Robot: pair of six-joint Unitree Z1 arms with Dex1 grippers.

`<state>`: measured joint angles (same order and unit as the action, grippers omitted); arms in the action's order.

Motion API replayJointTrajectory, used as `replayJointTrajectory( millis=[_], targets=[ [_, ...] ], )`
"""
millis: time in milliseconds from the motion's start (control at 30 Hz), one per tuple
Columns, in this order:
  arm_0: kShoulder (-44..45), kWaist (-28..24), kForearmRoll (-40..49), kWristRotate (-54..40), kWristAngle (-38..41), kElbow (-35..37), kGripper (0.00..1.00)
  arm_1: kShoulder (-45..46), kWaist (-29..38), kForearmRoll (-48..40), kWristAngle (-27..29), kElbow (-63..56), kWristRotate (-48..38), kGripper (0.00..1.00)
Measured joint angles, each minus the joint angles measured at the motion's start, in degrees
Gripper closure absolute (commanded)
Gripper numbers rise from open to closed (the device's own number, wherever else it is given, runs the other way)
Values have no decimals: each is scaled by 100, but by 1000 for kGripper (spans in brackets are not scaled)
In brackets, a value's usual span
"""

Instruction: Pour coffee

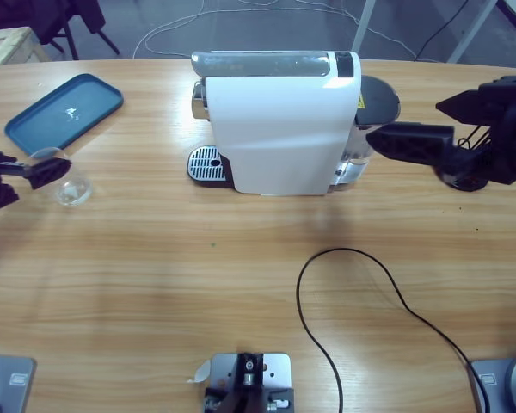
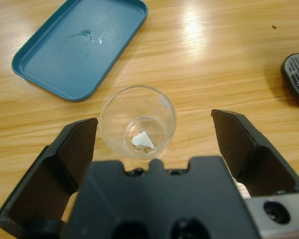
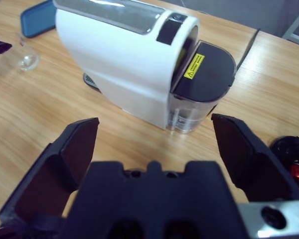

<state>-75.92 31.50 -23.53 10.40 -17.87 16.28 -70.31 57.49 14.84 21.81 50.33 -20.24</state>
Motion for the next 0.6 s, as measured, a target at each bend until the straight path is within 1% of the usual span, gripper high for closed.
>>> replayJointTrajectory(
  millis=[100, 267, 433, 467, 533, 600],
  targets=[
    [-186, -169, -198, -69, 66, -14, 0, -129, 0, -2, 43, -64, -48, 0],
    [-577, -291, -437, -109, 93, -30, 0, -261, 0, -62, 43, -69, -90, 0],
    [-1025, -348, -1015, -124, 225, -162, 0, -359, 0, -91, 43, -69, -134, 0],
    [-1137, -361, -1131, -124, 232, -202, 14, -359, 1, -91, 43, -69, -136, 0],
    [-1315, -397, -1316, -124, 240, -256, 85, -359, 1, -91, 43, -68, -137, 0],
    [-1461, -428, -1487, -124, 240, -323, 125, -359, 1, -91, 43, -67, -137, 0]
  ],
)
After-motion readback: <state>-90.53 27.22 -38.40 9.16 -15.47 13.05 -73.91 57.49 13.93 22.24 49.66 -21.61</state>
